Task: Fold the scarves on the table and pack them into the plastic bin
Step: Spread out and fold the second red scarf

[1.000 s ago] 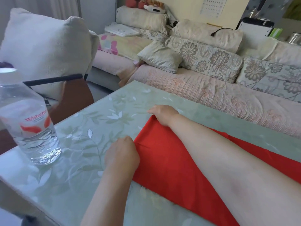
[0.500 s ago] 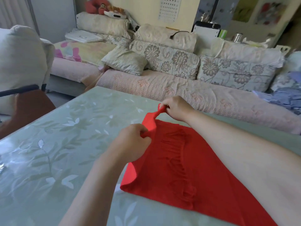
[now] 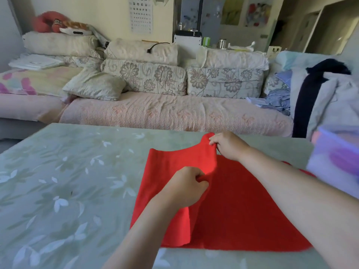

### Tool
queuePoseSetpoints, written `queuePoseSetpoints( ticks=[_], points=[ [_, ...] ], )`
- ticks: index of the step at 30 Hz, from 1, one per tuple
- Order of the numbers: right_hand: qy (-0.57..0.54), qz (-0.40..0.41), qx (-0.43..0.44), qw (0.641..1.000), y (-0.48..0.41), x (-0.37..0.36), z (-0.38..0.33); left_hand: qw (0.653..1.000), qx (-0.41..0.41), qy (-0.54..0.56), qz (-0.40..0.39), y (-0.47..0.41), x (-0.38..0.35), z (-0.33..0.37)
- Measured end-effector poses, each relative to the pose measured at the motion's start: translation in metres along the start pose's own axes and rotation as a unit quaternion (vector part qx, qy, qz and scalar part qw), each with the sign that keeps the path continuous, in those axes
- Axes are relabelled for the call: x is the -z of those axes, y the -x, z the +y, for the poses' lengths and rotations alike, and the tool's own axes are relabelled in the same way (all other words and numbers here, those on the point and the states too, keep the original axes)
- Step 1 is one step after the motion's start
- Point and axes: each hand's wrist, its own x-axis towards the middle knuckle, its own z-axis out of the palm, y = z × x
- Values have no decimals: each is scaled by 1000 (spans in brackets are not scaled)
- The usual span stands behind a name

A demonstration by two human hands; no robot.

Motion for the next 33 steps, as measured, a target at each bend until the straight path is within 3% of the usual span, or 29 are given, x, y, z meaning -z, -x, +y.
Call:
queuePoseSetpoints(
  ticks=[7, 12, 14, 16, 19, 23, 28, 31, 33],
  points=[
    [6, 3, -62, 998, 41, -11, 56, 998, -4, 9, -66, -19, -64, 35],
    [68, -113, -118, 984, 77, -24, 62, 975, 62, 88, -196, -11, -92, 31],
    [77, -93, -136, 983, 90, -29, 56, 984, 53, 88, -143, -6, -89, 18],
    [49, -63, -148, 986, 100, -31, 47, 999, -8, 25, -29, -4, -80, -4],
    [9, -43, -142, 989, 117, -34, 24, 990, -94, -82, 59, 7, -62, -47],
    [3, -19, -168, 986, 141, -30, -13, 977, -69, -199, 34, 27, -43, -90],
    [120, -140, -266, 946, 170, -16, -50, 957, 7, -279, -82, 55, -25, -115],
    [188, -194, -321, 908, 181, -11, -65, 961, 25, -264, -81, 63, -23, -116],
    [170, -210, -323, 907, 187, -9, -76, 961, 37, -264, -80, 66, -23, -113]
  ],
)
